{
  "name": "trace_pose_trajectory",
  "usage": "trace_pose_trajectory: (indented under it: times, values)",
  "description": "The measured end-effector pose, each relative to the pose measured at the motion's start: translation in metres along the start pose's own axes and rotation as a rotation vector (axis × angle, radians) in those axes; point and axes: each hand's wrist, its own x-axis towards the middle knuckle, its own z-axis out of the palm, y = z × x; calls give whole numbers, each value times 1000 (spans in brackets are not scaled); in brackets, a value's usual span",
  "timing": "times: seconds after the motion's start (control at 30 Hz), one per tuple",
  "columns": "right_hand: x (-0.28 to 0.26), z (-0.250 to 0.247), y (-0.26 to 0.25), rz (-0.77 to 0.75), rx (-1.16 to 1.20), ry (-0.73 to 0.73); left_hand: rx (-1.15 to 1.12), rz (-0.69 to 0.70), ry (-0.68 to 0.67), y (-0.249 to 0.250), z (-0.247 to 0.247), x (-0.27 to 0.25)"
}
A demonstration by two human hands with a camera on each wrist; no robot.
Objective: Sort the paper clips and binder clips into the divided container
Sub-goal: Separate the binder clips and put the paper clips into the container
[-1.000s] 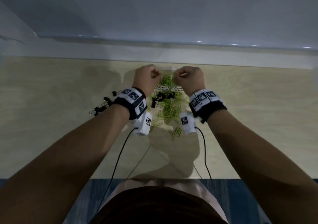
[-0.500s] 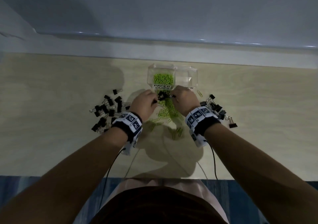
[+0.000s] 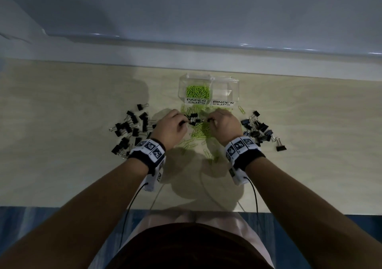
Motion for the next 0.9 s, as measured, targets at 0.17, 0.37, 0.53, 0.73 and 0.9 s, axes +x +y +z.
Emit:
trace_pose_trajectory:
  times: [0.17, 0.37, 0.53, 0.73, 0.9]
  values:
    - [-34, -31, 23, 252, 259, 198, -47, -50, 178, -26, -25, -9]
    - [-51, -54, 75, 462, 33, 263, 221, -105, 225, -55, -37, -1]
    - [-30, -38, 59, 315, -152, 137, 180, -98, 69, -11, -15, 16]
    - [5, -9, 15, 159, -61, -34, 27, -294, 90, 18, 23, 31]
    - [14, 0, 12, 186, -86, -118, 41, -272, 113, 20, 24, 33]
